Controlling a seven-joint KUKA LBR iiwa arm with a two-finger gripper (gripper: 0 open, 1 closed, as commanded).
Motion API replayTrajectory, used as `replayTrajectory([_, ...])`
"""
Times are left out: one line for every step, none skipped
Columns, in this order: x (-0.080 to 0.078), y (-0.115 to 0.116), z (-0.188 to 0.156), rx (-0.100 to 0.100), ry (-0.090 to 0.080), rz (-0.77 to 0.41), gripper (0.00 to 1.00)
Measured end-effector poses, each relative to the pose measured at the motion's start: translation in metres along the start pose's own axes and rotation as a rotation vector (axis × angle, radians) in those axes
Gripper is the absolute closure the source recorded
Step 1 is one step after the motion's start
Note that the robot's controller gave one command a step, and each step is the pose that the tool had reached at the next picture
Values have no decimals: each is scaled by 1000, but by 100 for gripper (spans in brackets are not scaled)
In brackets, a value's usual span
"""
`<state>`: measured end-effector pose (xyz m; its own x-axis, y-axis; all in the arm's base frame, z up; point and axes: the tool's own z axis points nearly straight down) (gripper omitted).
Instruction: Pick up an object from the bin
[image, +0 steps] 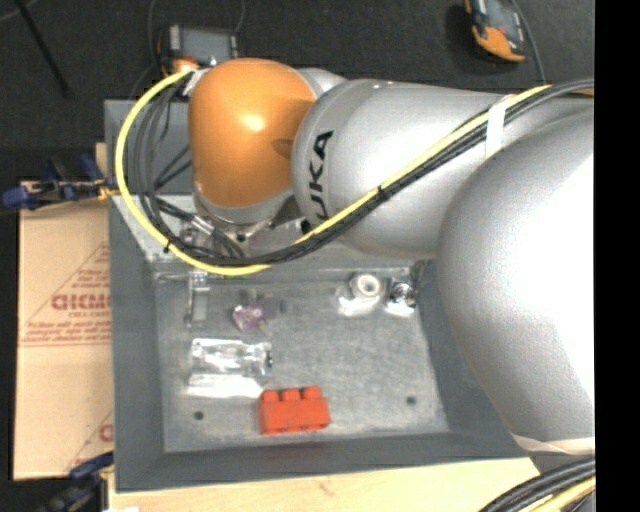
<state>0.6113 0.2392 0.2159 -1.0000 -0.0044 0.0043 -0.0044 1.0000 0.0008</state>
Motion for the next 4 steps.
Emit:
replayTrajectory([20,-103,64,6,-1,-27,0])
replayTrajectory([-13,-128,130,-1,-19,-77,0])
replayTrajectory([-24,-151,145,2,-11,-120,0])
replayTrajectory([-45,-106,144,1,-12,-276,0])
